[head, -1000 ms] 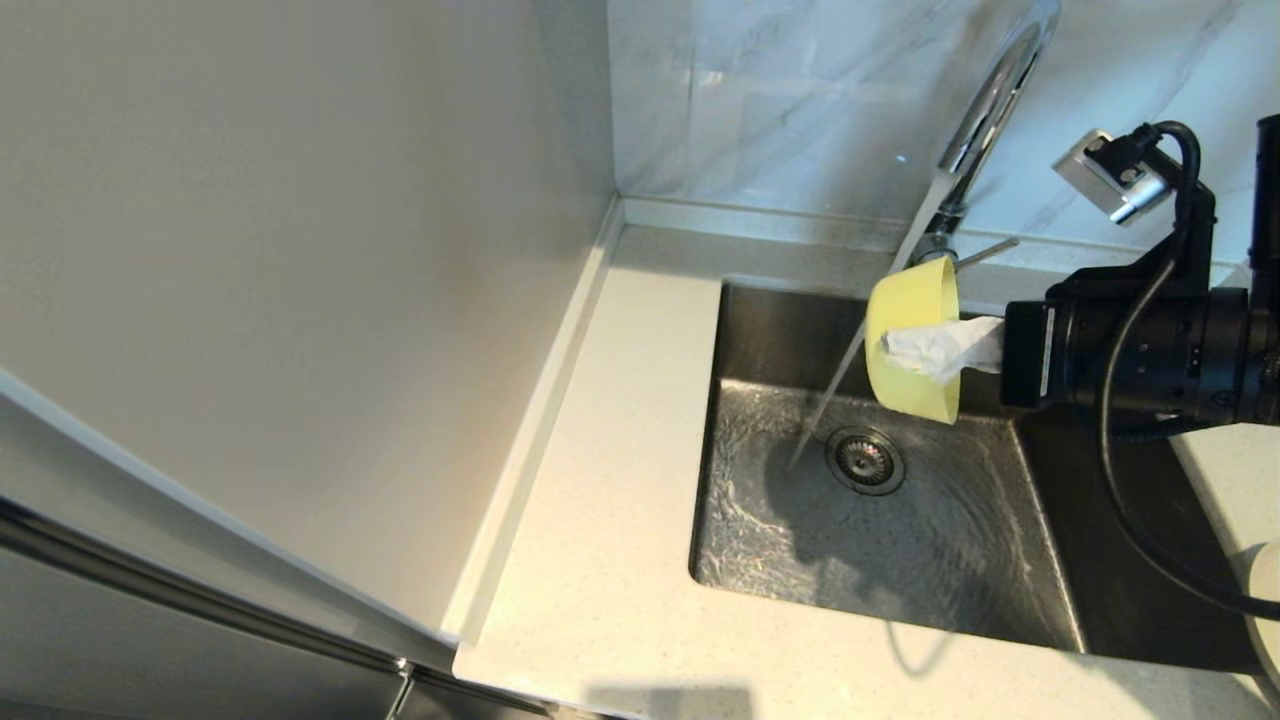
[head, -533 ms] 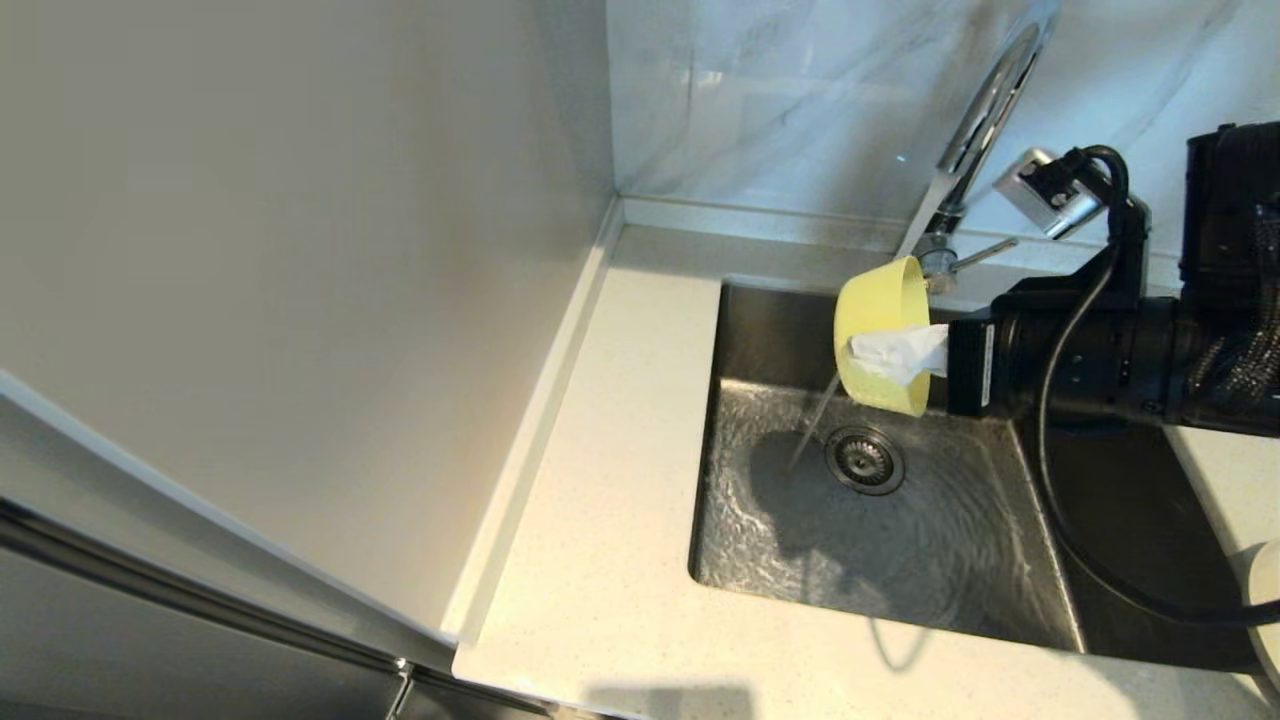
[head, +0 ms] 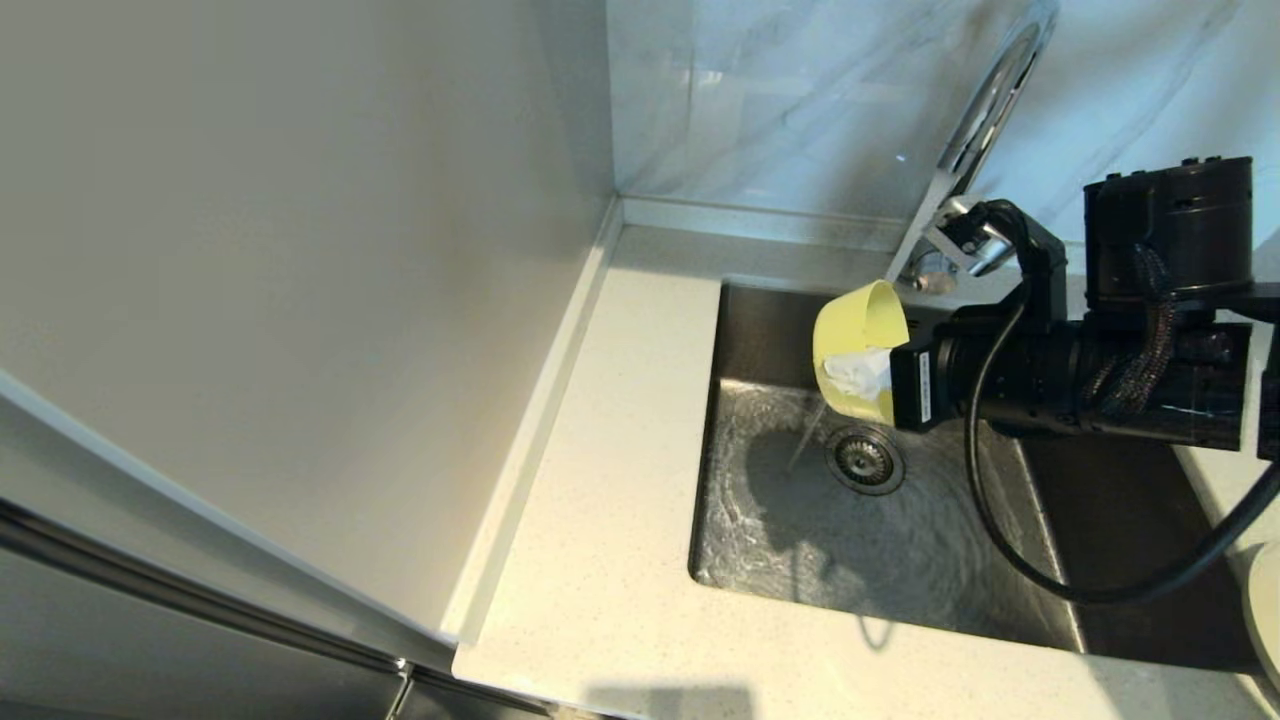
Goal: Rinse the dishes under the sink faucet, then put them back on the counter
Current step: Rinse the bowl
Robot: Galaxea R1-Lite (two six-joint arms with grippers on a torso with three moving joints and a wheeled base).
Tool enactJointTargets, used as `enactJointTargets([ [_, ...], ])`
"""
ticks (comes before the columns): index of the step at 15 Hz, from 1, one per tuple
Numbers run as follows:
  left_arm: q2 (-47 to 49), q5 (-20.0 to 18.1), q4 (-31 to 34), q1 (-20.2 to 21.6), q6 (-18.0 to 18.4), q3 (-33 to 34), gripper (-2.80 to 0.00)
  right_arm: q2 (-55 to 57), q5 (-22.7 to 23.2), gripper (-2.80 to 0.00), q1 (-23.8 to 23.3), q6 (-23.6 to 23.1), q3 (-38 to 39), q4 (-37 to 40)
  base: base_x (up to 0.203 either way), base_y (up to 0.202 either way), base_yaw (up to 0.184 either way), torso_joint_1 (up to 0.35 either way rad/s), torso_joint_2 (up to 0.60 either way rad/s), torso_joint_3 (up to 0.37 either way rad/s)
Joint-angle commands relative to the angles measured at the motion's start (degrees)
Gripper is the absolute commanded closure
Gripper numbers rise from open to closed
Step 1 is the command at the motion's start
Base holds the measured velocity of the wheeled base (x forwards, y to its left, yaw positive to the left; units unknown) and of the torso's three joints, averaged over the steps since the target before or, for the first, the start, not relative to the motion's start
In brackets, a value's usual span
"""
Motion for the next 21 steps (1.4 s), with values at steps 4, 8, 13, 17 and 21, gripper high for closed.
enactJointTargets([
  [4,0.0,-0.06,0.0,0.0,0.0,0.0,0.0,2.83,0.01,0.0,-0.07,-0.68,-0.21,-0.83,0.0,0.0,0.0,0.0,0.0,0.0],
  [8,0.0,0.03,0.0,0.0,0.0,0.0,0.0,4.79,-2.87,0.0,-0.16,-0.68,-2.49,-0.85,0.0,0.0,0.0,0.0,0.0,0.0],
  [13,0.0,0.01,0.0,0.0,0.0,0.0,0.0,6.25,-7.81,0.0,-0.24,-0.68,-3.34,-0.85,0.0,0.0,0.0,0.0,0.0,0.0],
  [17,0.0,0.02,0.0,0.0,0.0,0.0,0.0,7.78,-12.06,0.0,-0.24,-0.68,-4.51,-2.05,0.0,0.0,0.0,0.0,0.0,0.0],
  [21,0.0,-0.03,0.0,0.0,0.0,0.0,0.0,8.33,-13.34,0.0,-0.16,-0.68,-5.1,-2.17,0.0,0.0,0.0,0.0,0.0,0.0],
])
